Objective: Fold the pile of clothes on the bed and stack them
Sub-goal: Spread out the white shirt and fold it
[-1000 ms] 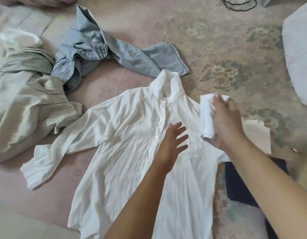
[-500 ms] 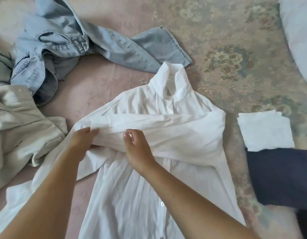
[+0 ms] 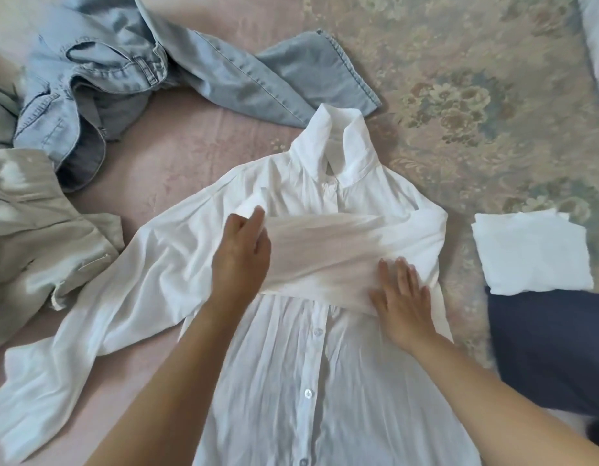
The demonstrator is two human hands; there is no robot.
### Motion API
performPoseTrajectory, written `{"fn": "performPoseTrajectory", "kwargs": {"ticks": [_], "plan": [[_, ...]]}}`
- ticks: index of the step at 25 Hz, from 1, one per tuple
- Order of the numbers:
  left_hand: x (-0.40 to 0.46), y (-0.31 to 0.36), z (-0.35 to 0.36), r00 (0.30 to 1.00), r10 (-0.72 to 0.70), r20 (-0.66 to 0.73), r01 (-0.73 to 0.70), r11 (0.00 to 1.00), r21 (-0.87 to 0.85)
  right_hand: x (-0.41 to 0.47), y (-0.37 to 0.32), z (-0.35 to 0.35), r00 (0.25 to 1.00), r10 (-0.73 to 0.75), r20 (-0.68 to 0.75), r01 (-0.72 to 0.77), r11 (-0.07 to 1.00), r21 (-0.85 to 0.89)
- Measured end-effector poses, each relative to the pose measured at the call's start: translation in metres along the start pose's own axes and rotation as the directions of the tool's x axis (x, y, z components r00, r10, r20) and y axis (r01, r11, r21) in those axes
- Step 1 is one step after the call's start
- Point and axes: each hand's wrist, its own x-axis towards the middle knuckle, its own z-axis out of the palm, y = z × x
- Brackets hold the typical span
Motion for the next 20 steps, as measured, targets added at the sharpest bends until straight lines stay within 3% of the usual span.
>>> {"fn": "performPoseTrajectory", "kwargs": {"ticks": [2,3,5,6,7,8,10,12,14,15,17,20], "plan": [[-0.009,0.020,0.022,0.960,0.019,0.278,0.010,0.995,-0.104,-0.002,-0.007,-0.003,0.998,-0.008,-0.057,0.011,0.998,0.057],[-0.013,0.021,0.025,0.957,-0.001,0.289,0.063,0.976,-0.206,-0.003,-0.013,-0.006,0.990,-0.029,-0.141,0.040,0.996,0.075],[-0.015,0.004,0.022,0.995,-0.097,0.037,0.103,0.943,-0.317,0.000,-0.029,-0.013,0.927,-0.098,-0.362,0.142,0.985,0.098],[-0.014,-0.011,0.019,0.984,-0.132,-0.123,0.101,0.969,-0.226,0.004,-0.040,-0.012,0.890,-0.117,-0.441,0.200,0.969,0.145],[-0.013,-0.025,0.018,0.972,-0.078,-0.222,0.073,0.997,-0.028,0.007,-0.056,-0.016,0.905,-0.074,-0.420,0.217,0.927,0.305],[-0.012,-0.041,0.023,0.972,0.000,-0.233,0.044,0.982,0.183,0.010,-0.074,-0.020,0.946,-0.024,-0.322,0.193,0.842,0.504],[-0.016,-0.059,0.035,0.992,0.081,-0.092,-0.032,0.894,0.447,0.018,-0.108,-0.022,0.994,0.074,-0.083,0.014,0.660,0.751],[-0.019,-0.069,0.045,0.961,0.248,0.120,-0.273,0.795,0.542,0.028,-0.130,-0.019,0.981,0.196,-0.014,-0.104,0.581,0.808],[-0.022,-0.084,0.048,0.844,0.439,0.309,-0.533,0.612,0.584,0.034,-0.141,-0.015,0.962,0.274,-0.005,-0.151,0.545,0.825],[-0.020,-0.088,0.044,0.811,0.478,0.337,-0.577,0.554,0.600,0.037,-0.143,-0.013,0.963,0.269,-0.011,-0.144,0.550,0.823],[-0.015,-0.098,0.035,0.816,0.497,0.295,-0.557,0.540,0.631,0.036,-0.148,-0.009,0.977,0.211,-0.038,-0.094,0.581,0.809],[-0.019,-0.111,0.029,0.789,0.489,0.371,-0.597,0.470,0.650,0.030,-0.155,-0.003,0.975,0.154,-0.160,0.034,0.608,0.793]]}}
